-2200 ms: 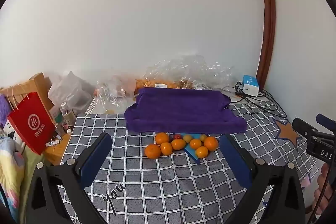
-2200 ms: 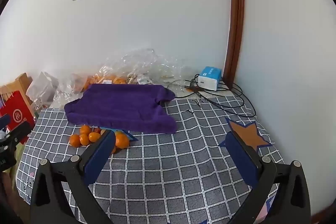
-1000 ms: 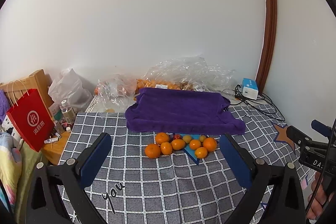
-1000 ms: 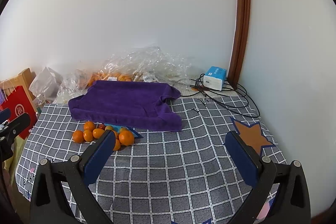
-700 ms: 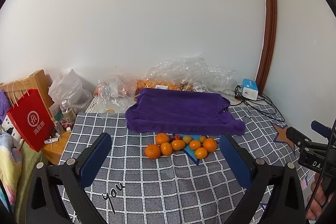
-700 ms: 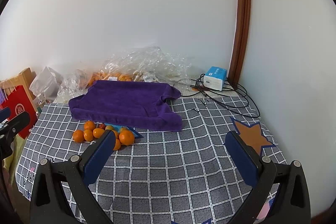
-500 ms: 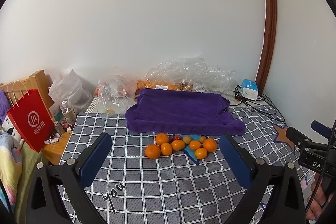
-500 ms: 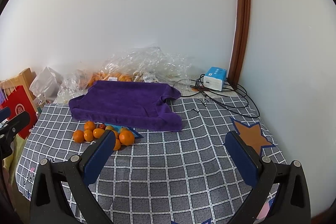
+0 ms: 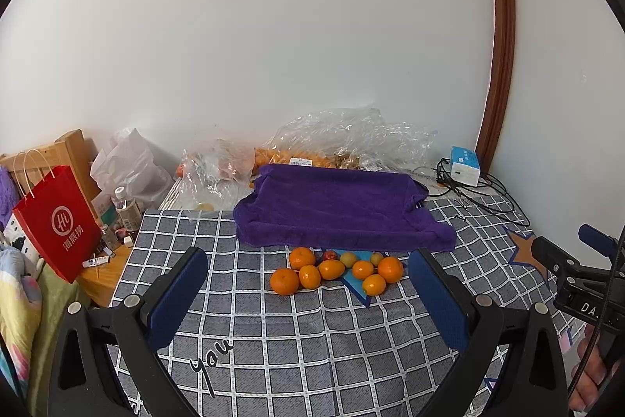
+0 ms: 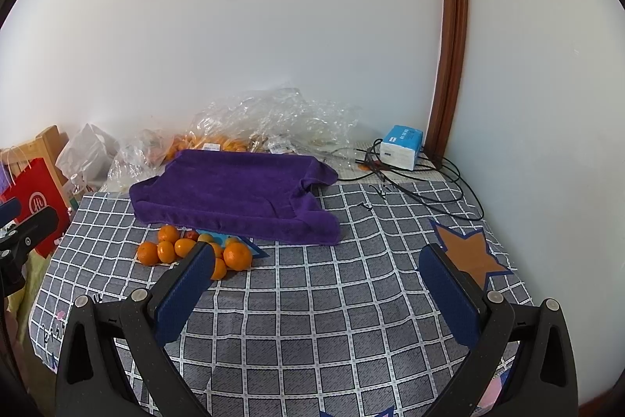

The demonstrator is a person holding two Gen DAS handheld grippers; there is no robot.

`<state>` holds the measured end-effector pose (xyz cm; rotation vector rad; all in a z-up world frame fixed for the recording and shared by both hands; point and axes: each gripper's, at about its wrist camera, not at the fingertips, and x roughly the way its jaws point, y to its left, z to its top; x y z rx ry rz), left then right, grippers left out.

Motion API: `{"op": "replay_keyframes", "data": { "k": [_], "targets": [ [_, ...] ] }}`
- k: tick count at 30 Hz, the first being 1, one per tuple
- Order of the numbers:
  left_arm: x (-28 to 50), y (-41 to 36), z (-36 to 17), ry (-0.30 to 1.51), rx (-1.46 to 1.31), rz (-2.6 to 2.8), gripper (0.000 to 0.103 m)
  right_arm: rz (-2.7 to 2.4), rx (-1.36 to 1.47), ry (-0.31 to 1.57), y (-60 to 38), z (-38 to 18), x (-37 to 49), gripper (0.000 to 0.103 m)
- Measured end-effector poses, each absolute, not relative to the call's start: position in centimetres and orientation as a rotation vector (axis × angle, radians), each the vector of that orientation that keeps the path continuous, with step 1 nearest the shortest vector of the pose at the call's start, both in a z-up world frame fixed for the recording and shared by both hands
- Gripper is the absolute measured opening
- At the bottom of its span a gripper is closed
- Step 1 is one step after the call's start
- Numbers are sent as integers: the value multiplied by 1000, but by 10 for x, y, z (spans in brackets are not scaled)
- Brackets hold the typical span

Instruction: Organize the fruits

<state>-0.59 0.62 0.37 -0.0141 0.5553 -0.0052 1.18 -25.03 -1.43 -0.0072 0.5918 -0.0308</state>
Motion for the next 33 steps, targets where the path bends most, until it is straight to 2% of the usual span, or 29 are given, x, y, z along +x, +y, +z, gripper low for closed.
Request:
{"op": "replay_keyframes", "data": {
  "k": [33],
  "targets": [
    [-6,9,5,554,-15,-7,103,-27,-14,581,-247,-11,8,103]
  ]
}}
